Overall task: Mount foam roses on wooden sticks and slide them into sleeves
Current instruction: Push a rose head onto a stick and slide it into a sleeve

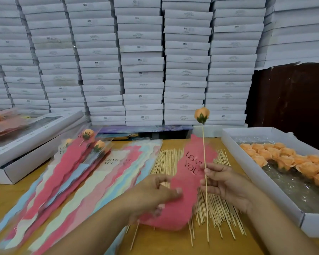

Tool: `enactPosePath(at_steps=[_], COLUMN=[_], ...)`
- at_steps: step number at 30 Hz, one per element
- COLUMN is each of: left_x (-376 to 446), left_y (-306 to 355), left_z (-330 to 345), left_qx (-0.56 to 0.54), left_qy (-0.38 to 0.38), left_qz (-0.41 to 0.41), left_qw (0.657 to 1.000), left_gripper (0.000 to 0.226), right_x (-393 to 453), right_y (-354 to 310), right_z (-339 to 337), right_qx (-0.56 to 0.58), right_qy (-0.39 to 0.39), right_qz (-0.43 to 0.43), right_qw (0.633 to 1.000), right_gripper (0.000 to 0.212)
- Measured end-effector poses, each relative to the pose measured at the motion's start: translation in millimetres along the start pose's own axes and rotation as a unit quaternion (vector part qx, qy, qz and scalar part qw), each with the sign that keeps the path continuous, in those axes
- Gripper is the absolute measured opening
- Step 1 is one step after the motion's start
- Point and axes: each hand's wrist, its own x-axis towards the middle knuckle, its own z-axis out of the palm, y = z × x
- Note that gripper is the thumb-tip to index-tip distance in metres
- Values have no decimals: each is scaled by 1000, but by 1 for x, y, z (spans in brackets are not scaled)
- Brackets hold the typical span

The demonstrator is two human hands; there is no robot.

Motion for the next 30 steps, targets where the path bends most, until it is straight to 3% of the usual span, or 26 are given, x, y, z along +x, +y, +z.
enactPosePath(at_steps=[2,6,8,10,12,15,21,26,30], left_x=[-12,-26,-28,-28,-21,-6,22,29,29], left_y=[2,1,3,9,8,4,0,3,-1], left_z=[-5,-16,-21,-23,-23,-18,-2,5,4], left_qx=[65,138,156,153,115,-15,-36,-92,-74], left_qy=[-117,-291,-340,-300,-222,-109,60,91,84], left_qz=[-20,-61,-59,-79,-69,-71,-14,-8,-28], left_qw=[991,945,925,938,966,991,997,992,993], left_gripper=[8,6,8,37,47,72,49,28,20], right_x=[1,3,2,1,0,-3,-8,-8,-5], right_y=[-1,-2,-2,-2,0,3,5,7,4], right_z=[-1,-5,-6,-5,-3,2,10,10,8], right_qx=[10,30,22,2,-12,-32,-73,-79,-47], right_qy=[15,31,21,3,-17,-46,-104,-122,-77], right_qz=[-14,-22,-13,6,29,59,94,92,54], right_qw=[1000,999,999,1000,999,997,987,985,994], right_gripper=[29,28,22,18,18,20,19,23,24])
